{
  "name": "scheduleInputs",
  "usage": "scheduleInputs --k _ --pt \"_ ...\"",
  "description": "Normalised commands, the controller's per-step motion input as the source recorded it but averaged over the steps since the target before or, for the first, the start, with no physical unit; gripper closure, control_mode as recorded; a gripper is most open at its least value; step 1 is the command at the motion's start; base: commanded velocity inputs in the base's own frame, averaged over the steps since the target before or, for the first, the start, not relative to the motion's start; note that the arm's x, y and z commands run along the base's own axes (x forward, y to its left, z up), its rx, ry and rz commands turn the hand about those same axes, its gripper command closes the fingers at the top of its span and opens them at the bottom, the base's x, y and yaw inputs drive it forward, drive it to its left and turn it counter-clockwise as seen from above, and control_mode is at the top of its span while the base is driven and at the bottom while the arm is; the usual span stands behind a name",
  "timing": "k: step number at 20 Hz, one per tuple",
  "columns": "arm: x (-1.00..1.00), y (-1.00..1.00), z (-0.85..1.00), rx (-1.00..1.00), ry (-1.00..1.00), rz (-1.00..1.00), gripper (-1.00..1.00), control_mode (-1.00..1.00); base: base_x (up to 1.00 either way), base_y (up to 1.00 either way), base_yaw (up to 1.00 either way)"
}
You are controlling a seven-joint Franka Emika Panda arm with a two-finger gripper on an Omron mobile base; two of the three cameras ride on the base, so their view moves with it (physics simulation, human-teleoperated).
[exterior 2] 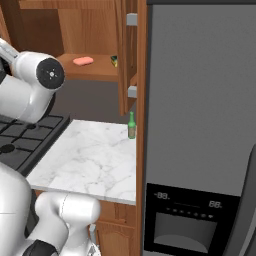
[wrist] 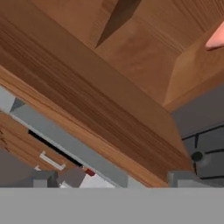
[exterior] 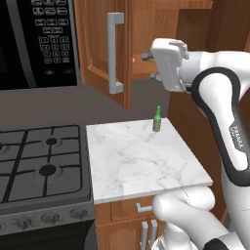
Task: Pick the bar soap and sponge from the cabinet and place them on the counter.
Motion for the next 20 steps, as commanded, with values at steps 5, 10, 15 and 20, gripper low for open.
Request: scheduleInputs --k 5,10,15,20 --pt "0.22 0.00 0.00 0.03 0.10 0.00 -1.00 -1.00 0.00 0.00 0.00" --pt "0.25 0.00 0.00 0.05 0.08 0.00 -1.00 -1.00 0.00 0.00 0.00" --pt "0.14 0.00 -0.03 0.14 0.03 0.03 -1.00 -1.00 0.00 0.00 0.00" --pt "0.05 0.00 -0.05 0.17 0.00 0.09 -1.00 -1.00 0.00 0.00 0.00"
